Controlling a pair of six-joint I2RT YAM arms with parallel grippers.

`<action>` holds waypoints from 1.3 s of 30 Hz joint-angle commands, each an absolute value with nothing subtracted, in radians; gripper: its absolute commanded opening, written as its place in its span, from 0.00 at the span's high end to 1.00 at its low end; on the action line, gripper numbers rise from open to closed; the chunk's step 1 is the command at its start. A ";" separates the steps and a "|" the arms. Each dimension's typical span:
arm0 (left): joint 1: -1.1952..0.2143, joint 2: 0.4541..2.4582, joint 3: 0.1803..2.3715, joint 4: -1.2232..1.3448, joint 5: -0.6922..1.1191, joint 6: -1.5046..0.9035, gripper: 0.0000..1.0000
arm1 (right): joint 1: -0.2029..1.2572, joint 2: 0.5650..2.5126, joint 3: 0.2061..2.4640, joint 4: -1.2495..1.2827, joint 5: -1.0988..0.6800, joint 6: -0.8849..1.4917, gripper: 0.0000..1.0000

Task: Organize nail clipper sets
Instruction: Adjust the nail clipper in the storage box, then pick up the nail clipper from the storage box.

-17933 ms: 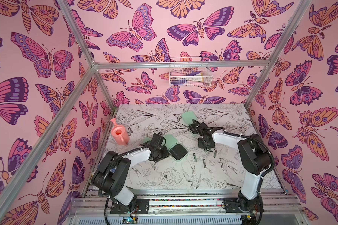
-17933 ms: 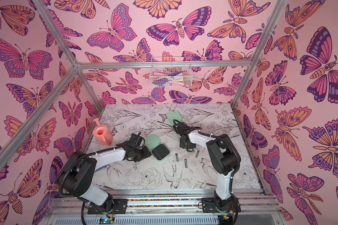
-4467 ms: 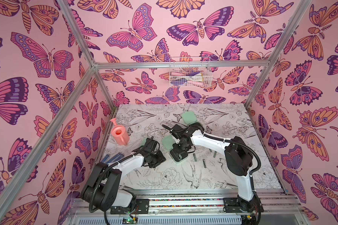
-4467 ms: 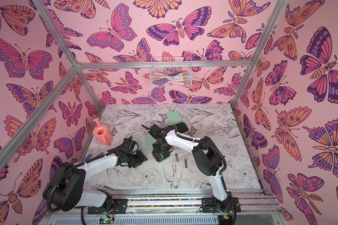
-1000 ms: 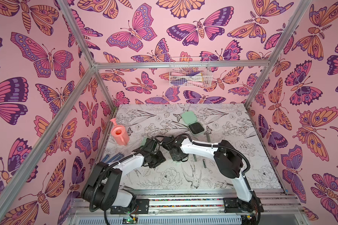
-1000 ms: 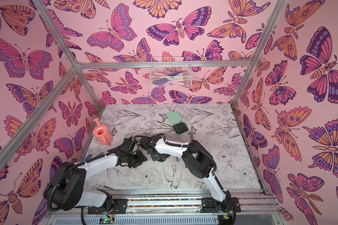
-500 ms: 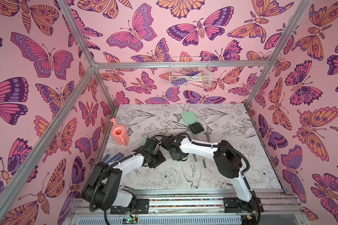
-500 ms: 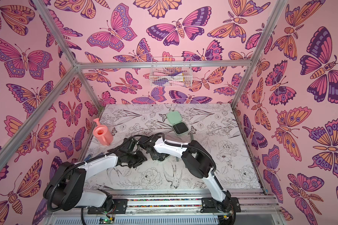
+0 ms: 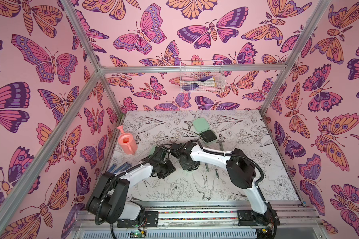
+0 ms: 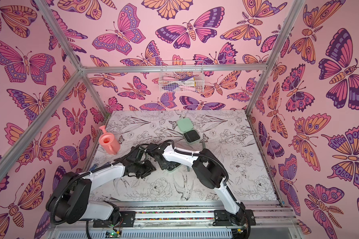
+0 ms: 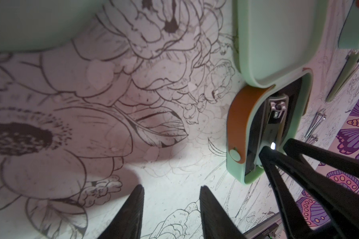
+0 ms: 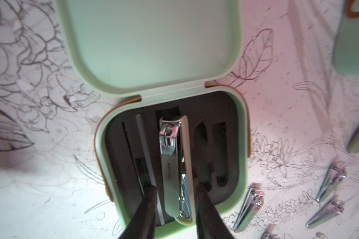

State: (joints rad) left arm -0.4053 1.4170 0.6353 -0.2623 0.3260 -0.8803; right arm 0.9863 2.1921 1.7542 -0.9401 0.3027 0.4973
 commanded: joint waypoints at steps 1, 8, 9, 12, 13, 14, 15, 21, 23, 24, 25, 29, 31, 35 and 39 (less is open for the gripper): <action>-0.403 1.425 0.629 -0.271 0.339 -0.873 0.53 | 0.948 2.164 1.732 -0.924 0.201 0.460 0.65; -0.403 1.429 0.632 -0.271 0.337 -0.875 0.53 | 0.927 2.143 1.709 -0.915 0.167 0.447 0.64; -0.402 1.428 0.632 -0.271 0.338 -0.875 0.54 | 0.927 2.143 1.709 -0.915 0.171 0.447 0.64; -0.403 1.429 0.630 -0.270 0.339 -0.874 0.54 | 0.927 2.149 1.713 -0.918 0.183 0.450 0.65; -0.404 1.428 0.630 -0.271 0.339 -0.874 0.54 | 0.926 2.150 1.714 -0.919 0.189 0.452 0.65; -0.403 1.427 0.630 -0.271 0.338 -0.874 0.53 | 0.927 2.152 1.715 -0.922 0.199 0.452 0.65; -0.403 1.427 0.629 -0.271 0.337 -0.874 0.54 | 0.927 2.152 1.717 -0.926 0.208 0.452 0.65; -0.403 1.429 0.630 -0.272 0.337 -0.874 0.54 | 0.927 2.146 1.724 -0.937 0.248 0.452 0.67; -0.402 1.428 0.630 -0.271 0.337 -0.874 0.53 | 0.927 2.139 1.731 -0.941 0.241 0.449 0.66; -0.402 1.429 0.630 -0.271 0.337 -0.874 0.53 | 0.927 2.135 1.737 -0.943 0.236 0.446 0.66; -0.402 1.429 0.630 -0.271 0.337 -0.874 0.53 | 0.927 2.130 1.741 -0.945 0.234 0.446 0.66; -0.402 1.430 0.630 -0.270 0.337 -0.874 0.53 | 0.927 2.110 1.748 -0.952 0.231 0.441 0.64; -0.402 1.427 0.629 -0.271 0.337 -0.874 0.54 | 0.927 2.105 1.749 -0.951 0.226 0.437 0.64; -0.403 1.423 0.627 -0.271 0.336 -0.874 0.54 | 0.920 2.094 1.747 -0.950 0.207 0.431 0.65; -0.402 1.420 0.625 -0.271 0.336 -0.874 0.54 | 0.908 2.081 1.739 -0.937 0.184 0.423 0.66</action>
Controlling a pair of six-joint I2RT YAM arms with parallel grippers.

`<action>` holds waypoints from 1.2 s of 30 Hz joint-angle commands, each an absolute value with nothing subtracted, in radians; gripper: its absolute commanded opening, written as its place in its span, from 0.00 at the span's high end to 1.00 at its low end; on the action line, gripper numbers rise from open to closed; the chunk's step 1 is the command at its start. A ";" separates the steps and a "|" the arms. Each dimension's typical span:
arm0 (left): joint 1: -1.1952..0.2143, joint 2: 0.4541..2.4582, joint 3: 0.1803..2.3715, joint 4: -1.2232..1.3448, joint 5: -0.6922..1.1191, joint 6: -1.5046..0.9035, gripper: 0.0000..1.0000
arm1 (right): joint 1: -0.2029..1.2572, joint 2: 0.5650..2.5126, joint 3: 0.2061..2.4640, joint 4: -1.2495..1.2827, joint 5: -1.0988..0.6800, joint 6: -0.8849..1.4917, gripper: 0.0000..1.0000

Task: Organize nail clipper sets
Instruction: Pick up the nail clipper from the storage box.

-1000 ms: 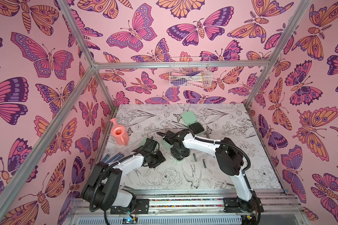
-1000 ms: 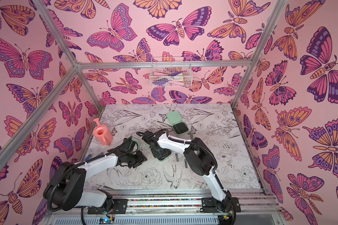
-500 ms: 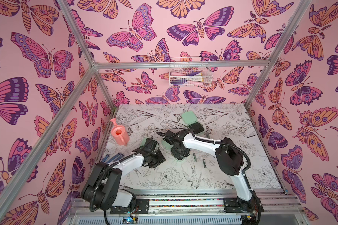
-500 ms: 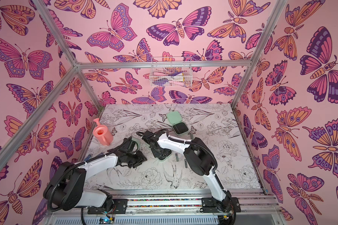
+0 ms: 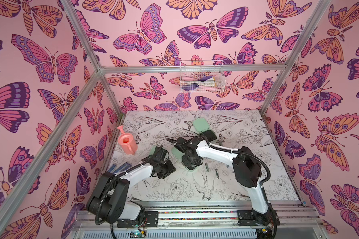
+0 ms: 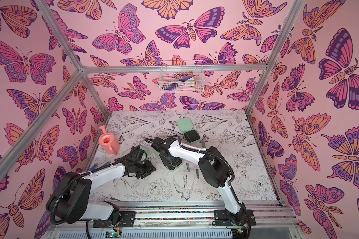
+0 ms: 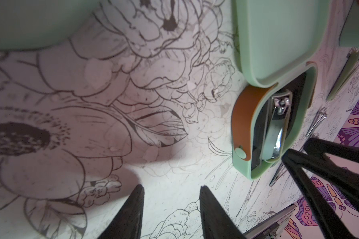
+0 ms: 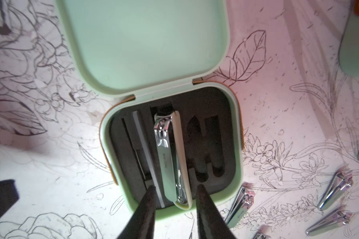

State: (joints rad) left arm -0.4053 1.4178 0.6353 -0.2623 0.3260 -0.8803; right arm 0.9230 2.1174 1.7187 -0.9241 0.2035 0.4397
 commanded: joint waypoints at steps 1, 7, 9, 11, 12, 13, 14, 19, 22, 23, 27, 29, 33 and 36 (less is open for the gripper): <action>-0.402 1.421 0.625 -0.271 0.337 -0.875 0.53 | 0.901 2.081 1.735 -0.931 0.169 0.420 0.66; -0.402 1.414 0.621 -0.271 0.336 -0.876 0.53 | 0.861 2.085 1.684 -0.882 0.077 0.416 0.67; -0.400 1.415 0.620 -0.271 0.334 -0.876 0.53 | 0.852 2.086 1.666 -0.863 0.054 0.418 0.67; -0.400 1.418 0.621 -0.270 0.335 -0.876 0.53 | 0.845 2.091 1.650 -0.846 0.024 0.421 0.67; -0.400 1.420 0.623 -0.270 0.336 -0.876 0.54 | 0.842 2.093 1.644 -0.840 0.012 0.422 0.67; -0.400 1.420 0.622 -0.271 0.336 -0.875 0.53 | 0.838 2.096 1.637 -0.832 -0.001 0.422 0.67; -0.400 1.420 0.622 -0.271 0.336 -0.876 0.54 | 0.836 2.098 1.631 -0.825 -0.012 0.424 0.67; -0.399 1.421 0.622 -0.270 0.335 -0.876 0.54 | 0.821 2.099 1.601 -0.788 -0.071 0.428 0.69; -0.399 1.423 0.624 -0.271 0.336 -0.876 0.53 | 0.812 2.100 1.594 -0.772 -0.099 0.425 0.73; -0.399 1.424 0.623 -0.271 0.336 -0.876 0.54 | 0.811 2.103 1.594 -0.770 -0.105 0.425 0.75; -0.399 1.425 0.625 -0.270 0.335 -0.876 0.54 | 0.804 2.116 1.594 -0.762 -0.121 0.422 0.85; -0.398 1.425 0.625 -0.270 0.337 -0.874 0.54 | 0.802 2.118 1.594 -0.759 -0.124 0.422 0.89; -0.397 1.429 0.629 -0.270 0.337 -0.874 0.54 | 0.801 2.115 1.597 -0.755 -0.133 0.423 0.96; -0.397 1.428 0.632 -0.271 0.340 -0.873 0.54 | 0.801 2.109 1.604 -0.756 -0.137 0.426 0.96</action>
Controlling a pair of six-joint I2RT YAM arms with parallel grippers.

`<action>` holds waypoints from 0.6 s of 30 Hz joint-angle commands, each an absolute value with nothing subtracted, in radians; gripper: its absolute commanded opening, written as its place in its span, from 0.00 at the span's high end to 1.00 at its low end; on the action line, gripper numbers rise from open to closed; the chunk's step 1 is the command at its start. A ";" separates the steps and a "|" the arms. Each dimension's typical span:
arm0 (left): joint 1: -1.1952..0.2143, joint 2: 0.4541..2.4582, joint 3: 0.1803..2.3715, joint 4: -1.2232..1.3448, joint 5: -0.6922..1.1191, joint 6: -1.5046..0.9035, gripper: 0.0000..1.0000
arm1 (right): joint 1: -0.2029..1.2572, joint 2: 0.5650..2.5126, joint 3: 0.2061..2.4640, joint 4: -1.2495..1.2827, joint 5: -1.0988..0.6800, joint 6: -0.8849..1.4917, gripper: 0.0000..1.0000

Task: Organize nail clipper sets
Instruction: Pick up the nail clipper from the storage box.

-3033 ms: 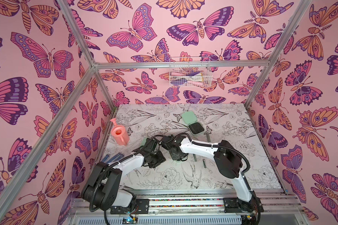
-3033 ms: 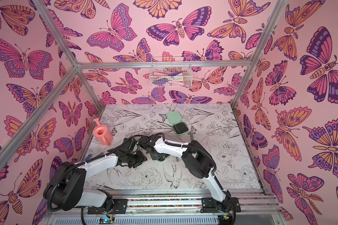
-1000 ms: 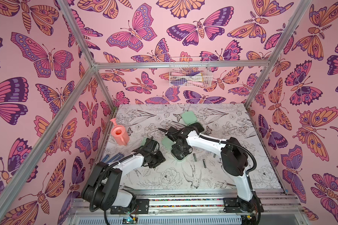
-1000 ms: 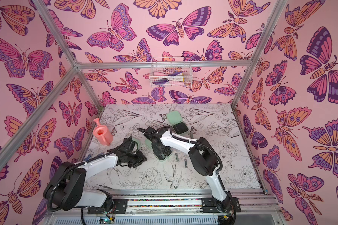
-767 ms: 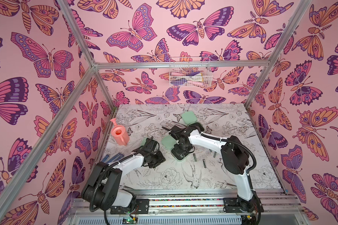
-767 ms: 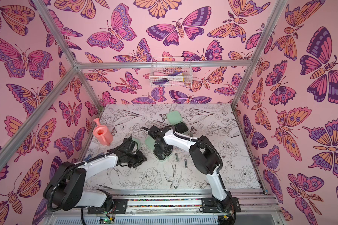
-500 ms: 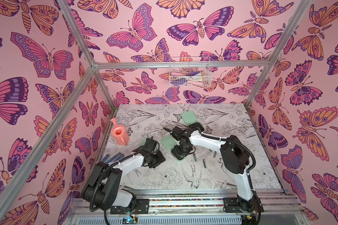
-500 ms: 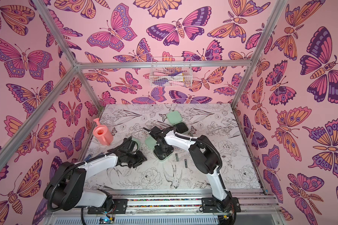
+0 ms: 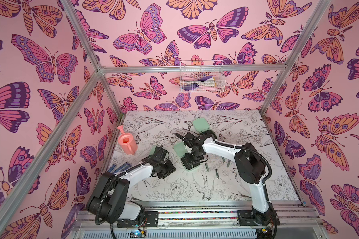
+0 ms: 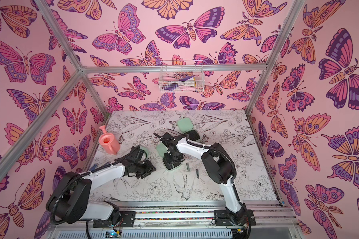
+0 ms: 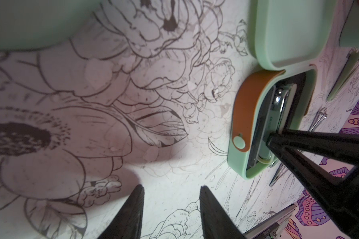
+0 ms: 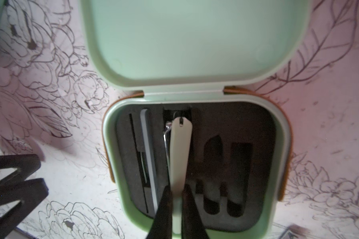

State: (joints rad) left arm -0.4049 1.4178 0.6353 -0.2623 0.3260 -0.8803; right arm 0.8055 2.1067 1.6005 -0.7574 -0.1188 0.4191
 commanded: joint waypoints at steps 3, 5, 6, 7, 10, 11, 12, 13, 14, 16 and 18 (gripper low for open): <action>-0.397 1.424 0.630 -0.271 0.339 -0.873 0.53 | 0.800 2.095 1.618 -0.767 -0.137 0.425 0.96; -0.396 1.422 0.629 -0.271 0.340 -0.873 0.54 | 0.798 2.080 1.627 -0.772 -0.135 0.425 0.96; -0.396 1.421 0.629 -0.270 0.339 -0.873 0.53 | 0.796 2.072 1.632 -0.774 -0.135 0.425 0.96; -0.396 1.421 0.629 -0.270 0.339 -0.873 0.54 | 0.795 2.064 1.636 -0.778 -0.135 0.425 0.96; -0.394 1.419 0.627 -0.270 0.342 -0.873 0.54 | 0.790 2.044 1.641 -0.782 -0.136 0.424 0.96; -0.394 1.419 0.627 -0.271 0.342 -0.873 0.54 | 0.789 2.040 1.641 -0.781 -0.140 0.424 0.96; -0.394 1.416 0.626 -0.271 0.341 -0.872 0.54 | 0.785 2.036 1.639 -0.778 -0.147 0.425 0.96; -0.394 1.415 0.624 -0.270 0.342 -0.872 0.54 | 0.781 2.034 1.633 -0.771 -0.159 0.426 0.96; -0.394 1.414 0.624 -0.271 0.341 -0.871 0.54 | 0.776 2.031 1.627 -0.762 -0.175 0.431 0.96; -0.394 1.413 0.622 -0.271 0.342 -0.871 0.54 | 0.760 2.023 1.596 -0.722 -0.228 0.447 0.96; -0.393 1.409 0.619 -0.270 0.342 -0.871 0.54 | 0.740 2.009 1.556 -0.666 -0.295 0.465 0.96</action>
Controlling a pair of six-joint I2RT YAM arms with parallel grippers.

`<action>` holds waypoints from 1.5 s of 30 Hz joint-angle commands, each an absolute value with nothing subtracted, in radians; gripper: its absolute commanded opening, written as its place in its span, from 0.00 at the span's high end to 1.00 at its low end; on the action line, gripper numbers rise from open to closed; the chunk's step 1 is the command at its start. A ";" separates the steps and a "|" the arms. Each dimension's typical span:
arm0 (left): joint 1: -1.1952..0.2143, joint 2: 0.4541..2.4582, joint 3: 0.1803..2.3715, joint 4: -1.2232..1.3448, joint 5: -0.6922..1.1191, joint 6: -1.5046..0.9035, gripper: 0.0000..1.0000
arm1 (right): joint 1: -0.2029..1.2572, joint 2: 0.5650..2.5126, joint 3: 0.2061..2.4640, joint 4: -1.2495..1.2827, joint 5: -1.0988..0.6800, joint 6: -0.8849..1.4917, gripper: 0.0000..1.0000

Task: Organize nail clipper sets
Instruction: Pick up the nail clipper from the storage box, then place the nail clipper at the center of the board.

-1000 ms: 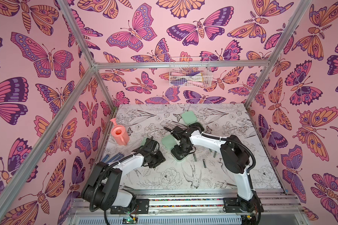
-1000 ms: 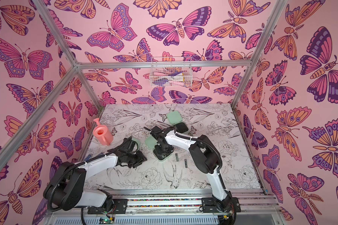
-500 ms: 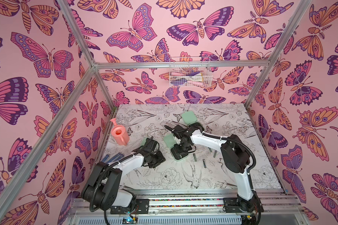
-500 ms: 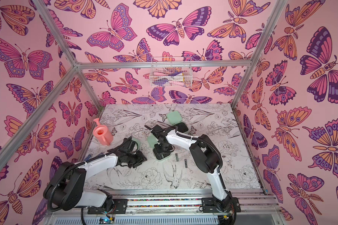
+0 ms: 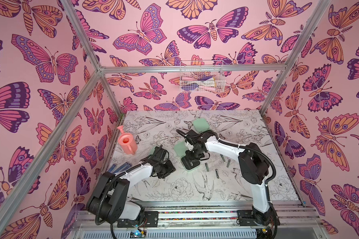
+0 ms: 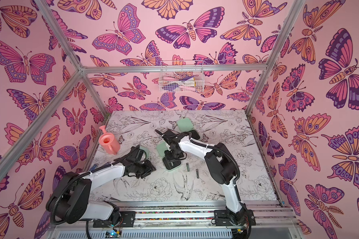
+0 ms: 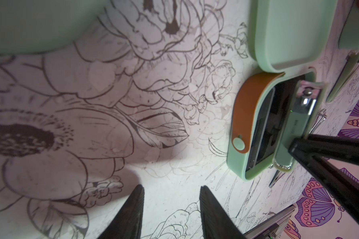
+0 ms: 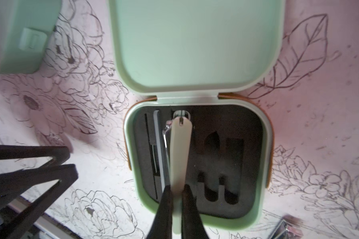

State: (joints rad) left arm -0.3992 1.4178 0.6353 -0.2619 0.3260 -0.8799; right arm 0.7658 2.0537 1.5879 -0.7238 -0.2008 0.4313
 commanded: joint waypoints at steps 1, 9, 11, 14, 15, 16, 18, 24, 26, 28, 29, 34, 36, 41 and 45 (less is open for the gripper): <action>-0.393 1.407 0.618 -0.271 0.342 -0.871 0.54 | 0.729 2.000 1.533 -0.630 -0.341 0.476 0.96; -0.388 1.396 0.613 -0.271 0.345 -0.866 0.54 | 0.672 1.991 1.421 -0.500 -0.513 0.446 0.95; -0.387 1.394 0.614 -0.273 0.345 -0.862 0.53 | 0.659 1.994 1.389 -0.452 -0.571 0.430 0.95; -0.387 1.393 0.618 -0.277 0.346 -0.852 0.53 | 0.637 2.000 1.352 -0.391 -0.630 0.407 0.94; -0.387 1.393 0.619 -0.279 0.347 -0.850 0.54 | 0.632 2.002 1.345 -0.377 -0.638 0.399 0.94; -0.387 1.393 0.620 -0.280 0.346 -0.850 0.54 | 0.629 2.007 1.344 -0.374 -0.638 0.392 0.94; -0.387 1.394 0.621 -0.282 0.346 -0.850 0.53 | 0.619 2.018 1.341 -0.372 -0.638 0.388 0.94; -0.387 1.395 0.630 -0.295 0.341 -0.844 0.54 | 0.589 1.961 1.292 -0.305 -0.686 0.424 0.94; -0.385 1.395 0.634 -0.302 0.340 -0.839 0.54 | 0.571 1.907 1.272 -0.297 -0.676 0.438 0.94; -0.385 1.394 0.636 -0.308 0.339 -0.836 0.54 | 0.539 1.845 1.242 -0.293 -0.660 0.460 0.94; -0.385 1.392 0.635 -0.310 0.339 -0.835 0.54 | 0.515 1.811 1.225 -0.296 -0.653 0.468 0.94; -0.383 1.380 0.630 -0.314 0.337 -0.831 0.54 | 0.377 1.714 1.128 -0.328 -0.649 0.437 0.93; -0.383 1.378 0.631 -0.316 0.337 -0.830 0.54 | 0.333 1.723 1.103 -0.336 -0.663 0.412 0.93; -0.382 1.377 0.629 -0.316 0.336 -0.833 0.54 | 0.301 1.818 1.070 -0.305 -0.667 0.376 0.93; -0.382 1.371 0.628 -0.327 0.332 -0.833 0.54 | 0.301 1.884 1.052 -0.232 -0.670 0.404 0.93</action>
